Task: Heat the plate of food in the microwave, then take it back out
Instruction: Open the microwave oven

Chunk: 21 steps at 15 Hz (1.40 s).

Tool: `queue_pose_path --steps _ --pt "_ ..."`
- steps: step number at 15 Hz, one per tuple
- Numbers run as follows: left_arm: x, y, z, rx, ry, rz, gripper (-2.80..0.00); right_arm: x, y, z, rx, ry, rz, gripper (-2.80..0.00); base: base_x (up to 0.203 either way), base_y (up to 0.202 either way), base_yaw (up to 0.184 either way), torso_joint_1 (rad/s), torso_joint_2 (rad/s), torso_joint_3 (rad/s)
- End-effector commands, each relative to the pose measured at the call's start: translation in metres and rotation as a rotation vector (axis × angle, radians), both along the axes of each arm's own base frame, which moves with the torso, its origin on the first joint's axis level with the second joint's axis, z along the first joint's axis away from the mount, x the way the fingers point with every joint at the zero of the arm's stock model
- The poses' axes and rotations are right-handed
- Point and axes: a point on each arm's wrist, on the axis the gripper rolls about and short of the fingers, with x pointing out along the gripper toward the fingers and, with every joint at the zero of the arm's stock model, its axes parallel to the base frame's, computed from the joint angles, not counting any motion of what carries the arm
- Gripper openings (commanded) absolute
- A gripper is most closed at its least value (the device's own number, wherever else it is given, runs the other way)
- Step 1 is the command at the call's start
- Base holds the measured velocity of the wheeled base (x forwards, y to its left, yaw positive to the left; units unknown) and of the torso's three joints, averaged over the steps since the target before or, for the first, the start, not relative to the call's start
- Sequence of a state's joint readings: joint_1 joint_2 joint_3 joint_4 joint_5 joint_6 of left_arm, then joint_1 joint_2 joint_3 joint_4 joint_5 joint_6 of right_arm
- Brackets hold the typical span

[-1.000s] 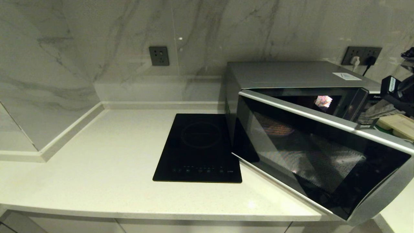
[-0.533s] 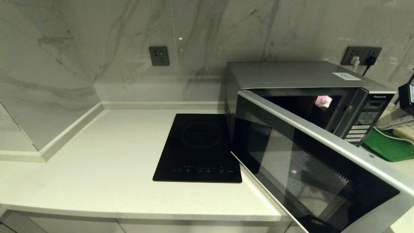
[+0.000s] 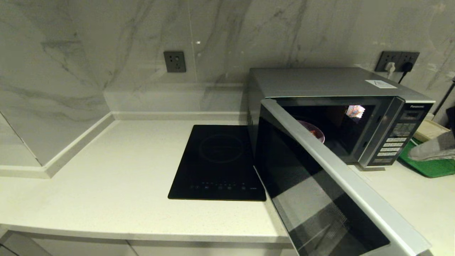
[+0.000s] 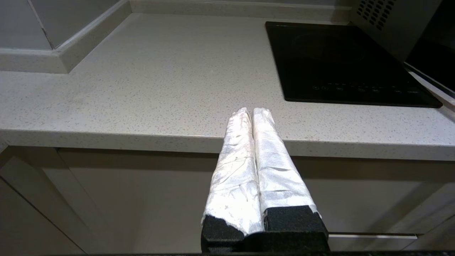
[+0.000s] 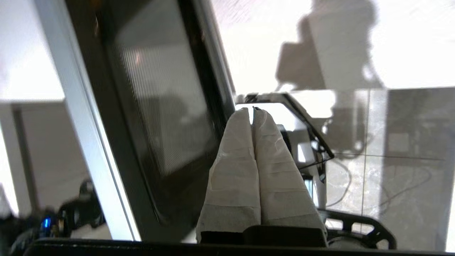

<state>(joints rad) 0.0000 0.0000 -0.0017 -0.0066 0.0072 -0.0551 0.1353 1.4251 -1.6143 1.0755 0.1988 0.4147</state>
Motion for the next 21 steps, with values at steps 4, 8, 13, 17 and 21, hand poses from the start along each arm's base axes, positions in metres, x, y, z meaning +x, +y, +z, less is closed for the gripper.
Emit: queue_pose_path --steps 4,8,13,17,21 --pt "0.0 0.0 0.0 0.0 0.0 0.0 -2.8 -0.005 0.003 -0.01 -0.01 0.006 -0.283 -2.8 0.0 0.0 0.0 0.0 0.0 0.0" --pt "0.0 0.0 0.0 0.0 -0.001 0.0 -2.8 0.033 0.041 -0.054 -0.123 0.034 -0.448 -2.8 0.0 0.0 0.0 0.0 0.0 0.0" --pt "0.0 0.0 0.0 0.0 -0.001 0.0 -2.8 0.09 0.089 -0.069 -0.078 0.035 -0.461 -2.8 0.0 0.0 0.0 0.0 0.0 0.0" --pt "0.0 0.0 0.0 0.0 0.0 0.0 -2.8 0.14 0.093 -0.063 0.08 0.051 -0.465 -2.8 0.0 0.0 0.0 0.0 0.0 0.0" --pt "0.0 0.0 0.0 0.0 -0.001 0.0 -2.8 0.19 0.078 -0.085 0.159 0.105 -0.495 0.0 0.0 0.0 0.0 0.0 0.0 0.0"
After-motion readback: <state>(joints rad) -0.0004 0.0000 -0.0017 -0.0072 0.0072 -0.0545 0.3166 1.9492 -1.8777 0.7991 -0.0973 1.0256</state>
